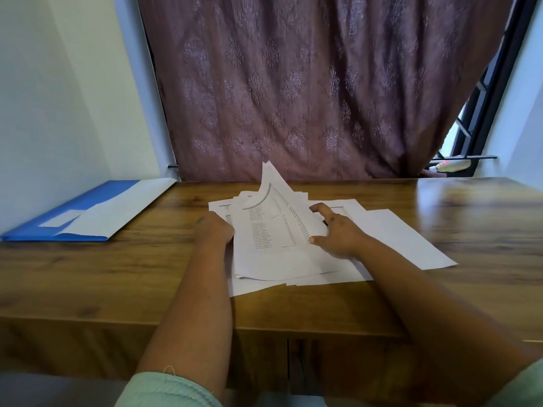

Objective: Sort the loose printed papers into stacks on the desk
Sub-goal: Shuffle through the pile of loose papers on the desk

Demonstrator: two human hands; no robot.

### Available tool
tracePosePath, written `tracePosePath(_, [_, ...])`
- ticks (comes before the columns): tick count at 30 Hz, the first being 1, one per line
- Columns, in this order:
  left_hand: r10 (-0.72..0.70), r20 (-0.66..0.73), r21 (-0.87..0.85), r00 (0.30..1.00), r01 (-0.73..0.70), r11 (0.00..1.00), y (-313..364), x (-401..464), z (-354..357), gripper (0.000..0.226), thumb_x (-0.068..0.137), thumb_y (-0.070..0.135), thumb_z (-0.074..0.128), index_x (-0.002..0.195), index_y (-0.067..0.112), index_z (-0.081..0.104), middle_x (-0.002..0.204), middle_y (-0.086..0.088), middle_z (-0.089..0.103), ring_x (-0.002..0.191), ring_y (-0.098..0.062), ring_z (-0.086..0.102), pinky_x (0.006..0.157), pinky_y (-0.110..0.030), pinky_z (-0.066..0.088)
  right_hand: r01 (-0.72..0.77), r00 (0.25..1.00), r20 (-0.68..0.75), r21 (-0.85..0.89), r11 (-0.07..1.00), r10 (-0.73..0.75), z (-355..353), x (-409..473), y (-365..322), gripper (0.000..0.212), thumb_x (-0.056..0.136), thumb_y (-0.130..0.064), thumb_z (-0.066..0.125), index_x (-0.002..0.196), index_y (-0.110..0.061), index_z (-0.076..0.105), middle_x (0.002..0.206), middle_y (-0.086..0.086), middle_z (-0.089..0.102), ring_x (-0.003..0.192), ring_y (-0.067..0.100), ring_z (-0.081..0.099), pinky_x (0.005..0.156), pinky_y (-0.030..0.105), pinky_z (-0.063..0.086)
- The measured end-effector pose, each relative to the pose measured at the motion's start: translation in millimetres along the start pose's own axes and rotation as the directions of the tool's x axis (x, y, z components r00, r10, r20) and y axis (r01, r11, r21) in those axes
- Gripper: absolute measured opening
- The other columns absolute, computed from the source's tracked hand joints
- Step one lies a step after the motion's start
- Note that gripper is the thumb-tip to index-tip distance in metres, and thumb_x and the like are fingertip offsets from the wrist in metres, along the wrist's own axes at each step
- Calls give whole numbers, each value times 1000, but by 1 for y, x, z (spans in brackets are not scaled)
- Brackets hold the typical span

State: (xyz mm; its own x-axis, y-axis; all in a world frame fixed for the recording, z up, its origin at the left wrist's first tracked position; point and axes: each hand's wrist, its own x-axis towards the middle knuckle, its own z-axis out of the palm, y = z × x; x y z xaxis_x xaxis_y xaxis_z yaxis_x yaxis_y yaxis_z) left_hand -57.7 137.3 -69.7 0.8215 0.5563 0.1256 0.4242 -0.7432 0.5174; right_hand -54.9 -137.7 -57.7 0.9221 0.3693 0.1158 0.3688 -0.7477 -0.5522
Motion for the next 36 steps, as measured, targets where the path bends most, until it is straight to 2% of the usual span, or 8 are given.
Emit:
tracePosePath(6, [-13,-12,61,1000,14,998,3,-2,1,28,97,27,58,117,7,58,114,-14,62,99,-27,62,72,-27,44,64,998,-23,51,997,-62,5,-4,-6,61,90,-19,68,134,-35,31,138,7,51,108,24,57,69,16,47])
tracePosePath(9, [2,2,84,1000,-3,996,3,0,0,28,97,27,58,118,8,59,114,-13,62,99,-26,61,72,-27,43,82,996,-29,-1,997,-82,10,-3,-13,59,89,-24,67,132,-38,30,137,5,46,115,25,52,82,25,51])
tracePosePath(14, [9,3,83,1000,-9,996,4,-5,-3,26,97,23,56,118,8,59,115,-14,62,101,-28,62,73,-29,44,-144,988,81,199,969,130,-14,11,-22,53,99,-25,53,147,-23,29,139,6,51,106,20,55,84,30,46])
tracePosePath(19, [10,38,94,999,-14,995,6,-13,-9,27,96,22,55,119,8,61,116,-13,63,104,-28,62,74,-29,44,-418,895,368,499,759,250,-30,29,-22,45,97,-14,56,141,-13,45,129,8,62,104,30,66,77,39,56])
tracePosePath(22, [16,46,81,999,-20,997,7,-11,-13,25,97,22,55,117,7,61,118,-13,63,107,-29,61,80,-30,46,-404,909,294,457,792,294,-23,32,-16,38,95,-17,60,132,-8,54,124,11,65,100,33,67,85,45,56])
tracePosePath(26, [17,61,-44,998,-14,999,7,-9,-15,23,91,37,65,96,15,62,105,-5,64,97,-25,58,85,-34,46,-306,950,176,353,884,258,-25,21,-12,37,91,-19,66,125,-7,57,124,4,63,98,24,63,72,29,53])
tracePosePath(31, [46,66,-251,997,-28,968,22,-21,-20,52,86,52,67,122,15,60,131,-8,58,121,-30,53,100,-43,46,-193,944,-10,796,574,330,-71,-2,13,20,89,-5,66,108,1,65,75,5,73,57,16,70,51,26,57])
tracePosePath(36, [160,142,-245,977,-122,962,50,-51,-10,53,94,55,53,129,15,56,140,-10,53,126,-30,50,106,-45,43,-190,889,24,928,320,458,-107,-36,50,8,93,-9,60,100,-5,62,70,6,74,56,16,69,43,24,53])
